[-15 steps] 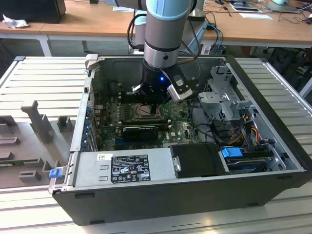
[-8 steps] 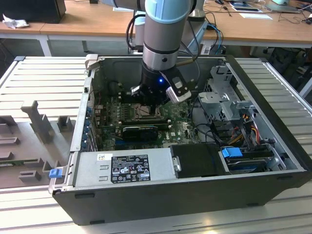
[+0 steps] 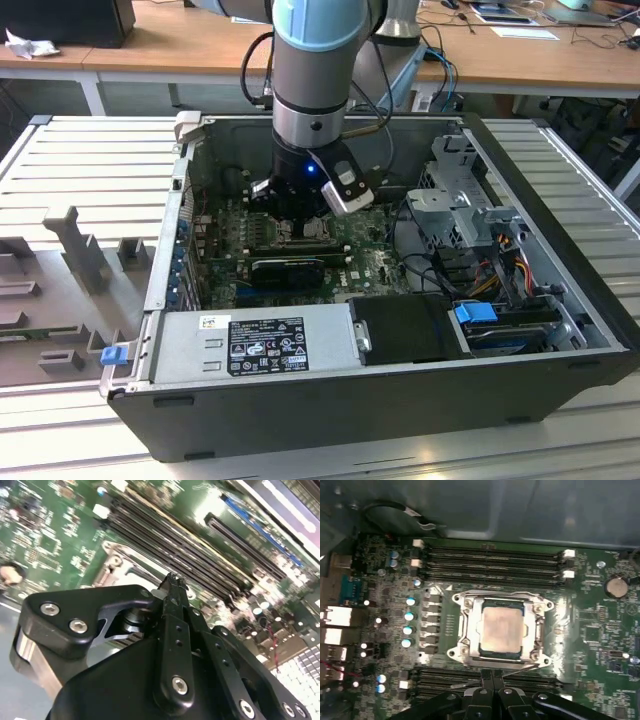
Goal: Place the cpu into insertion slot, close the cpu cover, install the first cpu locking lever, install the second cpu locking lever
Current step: 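Install the second cpu locking lever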
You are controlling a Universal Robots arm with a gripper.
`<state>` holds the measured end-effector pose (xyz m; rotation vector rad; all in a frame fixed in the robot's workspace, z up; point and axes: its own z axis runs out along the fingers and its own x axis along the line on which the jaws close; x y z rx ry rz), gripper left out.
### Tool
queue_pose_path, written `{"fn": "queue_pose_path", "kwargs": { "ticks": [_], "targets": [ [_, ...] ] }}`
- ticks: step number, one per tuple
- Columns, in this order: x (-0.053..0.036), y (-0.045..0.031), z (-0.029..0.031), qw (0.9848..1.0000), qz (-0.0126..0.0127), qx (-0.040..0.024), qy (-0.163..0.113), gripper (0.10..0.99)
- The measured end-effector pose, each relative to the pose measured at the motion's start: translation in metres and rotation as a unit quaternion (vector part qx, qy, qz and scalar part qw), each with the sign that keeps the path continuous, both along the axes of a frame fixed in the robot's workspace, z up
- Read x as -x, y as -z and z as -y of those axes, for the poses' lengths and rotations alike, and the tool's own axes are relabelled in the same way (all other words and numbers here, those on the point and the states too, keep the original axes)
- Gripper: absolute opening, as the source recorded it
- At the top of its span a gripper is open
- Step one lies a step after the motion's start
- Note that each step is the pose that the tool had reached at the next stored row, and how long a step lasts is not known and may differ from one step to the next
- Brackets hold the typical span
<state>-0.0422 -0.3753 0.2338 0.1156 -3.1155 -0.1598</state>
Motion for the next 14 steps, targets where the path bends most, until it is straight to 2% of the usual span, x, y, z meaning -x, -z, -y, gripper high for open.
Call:
{"fn": "queue_pose_path", "kwargs": {
  "ticks": [2,4,9,11,14],
  "targets": [
    [0.0015,0.0019,0.0005,1.0,0.0,-0.0005,-0.002,0.106],
    [0.0031,0.0057,0.0022,1.0,-0.0001,-0.0062,-0.003,0.106],
    [0.0092,0.0065,0.0091,0.9999,0.0,-0.0157,-0.003,0.106],
    [0.0116,0.0069,0.012,0.9998,0.0,-0.0181,-0.003,0.106],
    [0.0131,0.008,0.0126,0.9998,0.0,-0.019,-0.003,0.106]
  ]
}}
